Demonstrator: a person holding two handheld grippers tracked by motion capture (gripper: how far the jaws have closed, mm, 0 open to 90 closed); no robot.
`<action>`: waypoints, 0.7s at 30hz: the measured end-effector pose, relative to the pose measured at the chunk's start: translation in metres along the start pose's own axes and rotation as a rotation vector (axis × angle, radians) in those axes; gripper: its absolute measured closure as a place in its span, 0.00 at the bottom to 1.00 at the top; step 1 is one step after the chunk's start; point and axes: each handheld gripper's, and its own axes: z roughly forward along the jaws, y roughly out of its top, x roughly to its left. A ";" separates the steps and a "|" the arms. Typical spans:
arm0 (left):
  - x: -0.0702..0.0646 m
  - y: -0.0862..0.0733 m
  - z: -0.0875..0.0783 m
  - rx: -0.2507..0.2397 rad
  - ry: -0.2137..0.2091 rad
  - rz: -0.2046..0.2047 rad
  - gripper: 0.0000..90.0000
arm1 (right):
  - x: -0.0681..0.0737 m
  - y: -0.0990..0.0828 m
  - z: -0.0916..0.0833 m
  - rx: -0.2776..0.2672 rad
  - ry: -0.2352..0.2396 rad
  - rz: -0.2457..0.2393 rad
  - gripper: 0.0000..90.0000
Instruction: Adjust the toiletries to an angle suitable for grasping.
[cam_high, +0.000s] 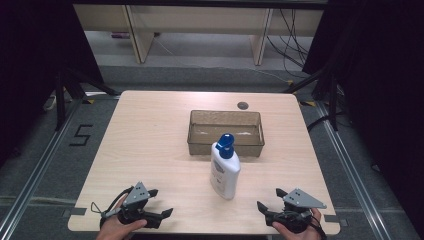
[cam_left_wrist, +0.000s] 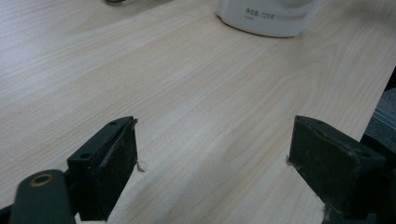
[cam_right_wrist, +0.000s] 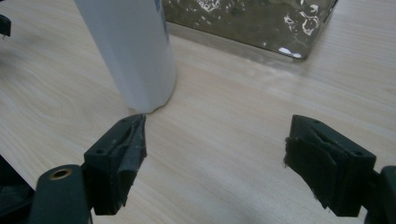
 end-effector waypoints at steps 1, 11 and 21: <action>0.000 0.000 0.000 0.000 0.000 0.000 0.16 | 0.000 0.000 0.000 -0.005 0.000 0.000 0.23; 0.001 0.001 -0.001 0.013 0.003 0.003 0.16 | 0.003 0.003 -0.002 -0.044 0.043 0.019 0.24; 0.000 0.001 -0.001 0.013 0.004 0.001 0.16 | 0.004 0.008 -0.005 -0.093 0.044 -0.016 0.27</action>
